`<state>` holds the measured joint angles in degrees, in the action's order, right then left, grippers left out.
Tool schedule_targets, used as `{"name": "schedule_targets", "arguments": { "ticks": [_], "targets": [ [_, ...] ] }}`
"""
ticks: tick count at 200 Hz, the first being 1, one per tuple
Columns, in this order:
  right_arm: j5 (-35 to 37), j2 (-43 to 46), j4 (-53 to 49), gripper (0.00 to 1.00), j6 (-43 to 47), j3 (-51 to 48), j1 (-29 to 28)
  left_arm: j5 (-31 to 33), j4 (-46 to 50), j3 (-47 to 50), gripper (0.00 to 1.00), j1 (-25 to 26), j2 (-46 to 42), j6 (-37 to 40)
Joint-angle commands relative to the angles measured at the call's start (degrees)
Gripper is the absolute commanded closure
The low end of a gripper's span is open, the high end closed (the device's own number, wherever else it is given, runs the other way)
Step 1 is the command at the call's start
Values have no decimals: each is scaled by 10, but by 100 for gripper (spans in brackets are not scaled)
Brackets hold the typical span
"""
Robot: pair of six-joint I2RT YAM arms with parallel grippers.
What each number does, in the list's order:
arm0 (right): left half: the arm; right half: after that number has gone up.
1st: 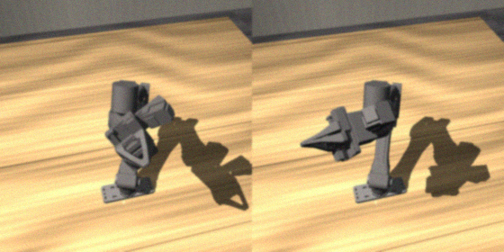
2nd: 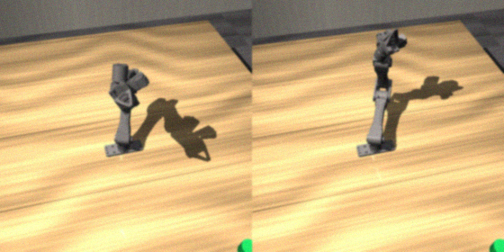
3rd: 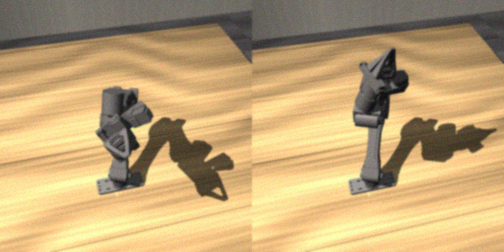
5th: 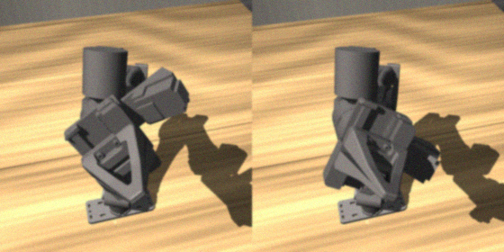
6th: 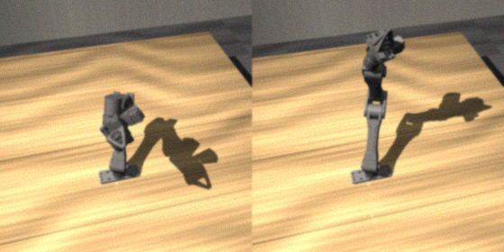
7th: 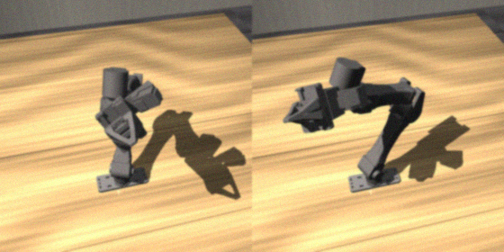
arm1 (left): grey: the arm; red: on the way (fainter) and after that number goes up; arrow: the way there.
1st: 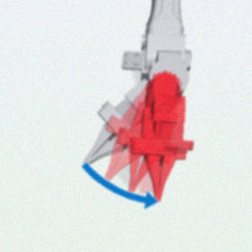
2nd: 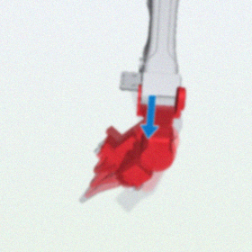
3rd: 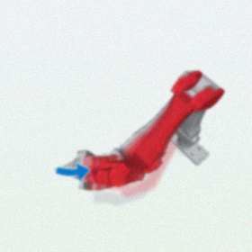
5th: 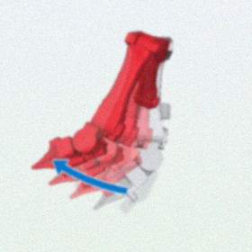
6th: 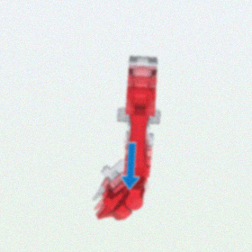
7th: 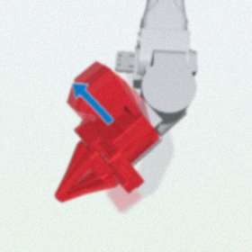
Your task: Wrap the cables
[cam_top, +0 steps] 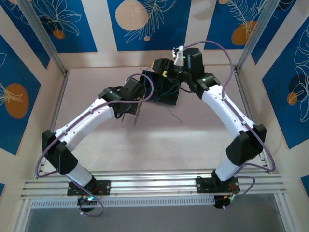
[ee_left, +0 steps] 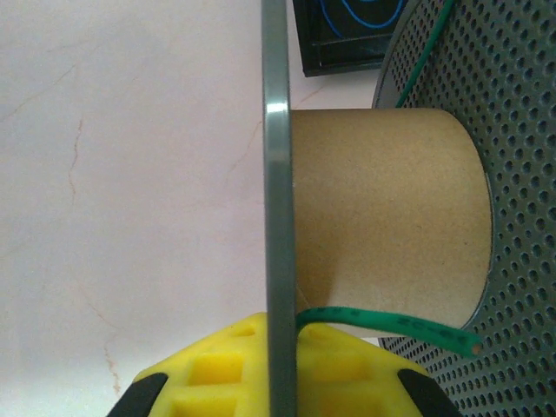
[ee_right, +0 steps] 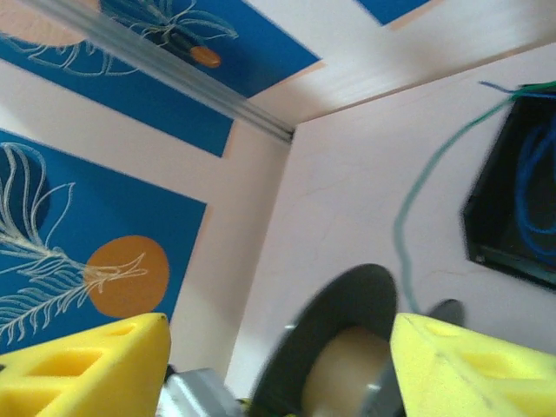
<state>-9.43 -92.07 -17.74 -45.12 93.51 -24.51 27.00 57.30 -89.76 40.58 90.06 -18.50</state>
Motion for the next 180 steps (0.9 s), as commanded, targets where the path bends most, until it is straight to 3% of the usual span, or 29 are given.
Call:
{"name": "schedule_targets", "arguments": {
  "ticks": [1,46,88,124,147,180],
  "targets": [
    [-26,33,-11,21,150,-31,39,7,12,-5,100,-6,-52,41],
    [-47,-23,45,14,285,-82,77,-24,20,-5,100,-5,-105,61],
    [-100,-116,78,15,367,-54,94,-40,34,-31,100,-6,-108,68],
    [-64,-156,81,14,497,-50,80,-38,42,-41,100,-7,-101,78],
    [-39,-199,79,21,536,-22,86,-40,45,-49,100,-8,-97,79],
    [-79,-253,128,29,564,-6,97,-41,49,-54,100,-7,-93,84]
  ]
}}
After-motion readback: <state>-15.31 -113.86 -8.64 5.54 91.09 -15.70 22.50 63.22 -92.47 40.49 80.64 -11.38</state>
